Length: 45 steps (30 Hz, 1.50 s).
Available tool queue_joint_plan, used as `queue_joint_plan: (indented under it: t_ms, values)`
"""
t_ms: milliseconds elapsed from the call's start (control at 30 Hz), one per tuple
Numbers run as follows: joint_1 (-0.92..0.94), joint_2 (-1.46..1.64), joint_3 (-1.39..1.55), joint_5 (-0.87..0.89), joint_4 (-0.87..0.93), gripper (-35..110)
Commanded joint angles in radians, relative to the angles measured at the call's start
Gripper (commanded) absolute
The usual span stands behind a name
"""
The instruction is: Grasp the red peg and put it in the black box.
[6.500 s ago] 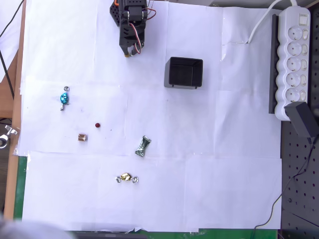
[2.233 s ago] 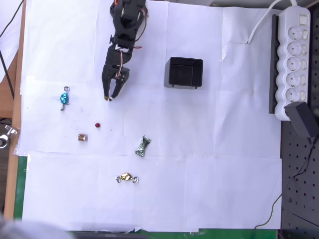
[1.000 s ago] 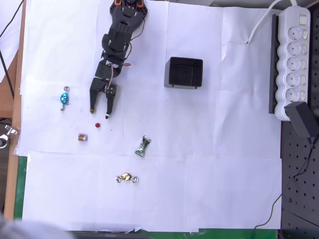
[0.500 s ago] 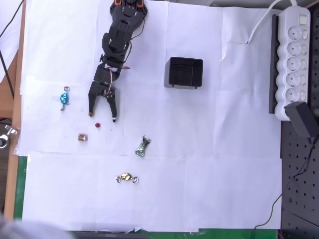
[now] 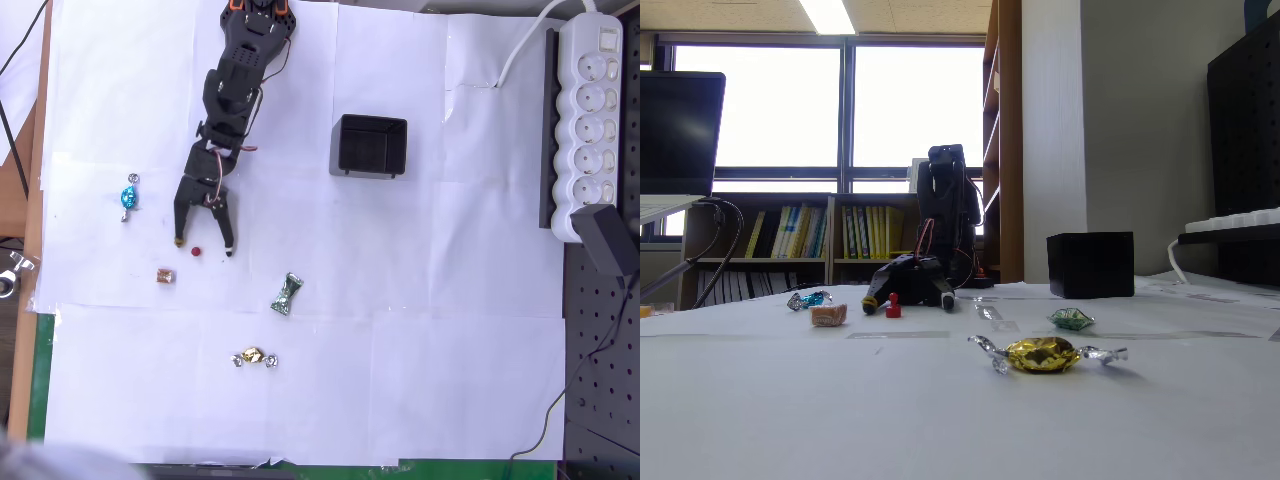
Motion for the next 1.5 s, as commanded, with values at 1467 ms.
queue_joint_plan:
  t_ms: [1467]
  values:
    - [-0.064, -0.028, -0.015, 0.015, 0.023, 22]
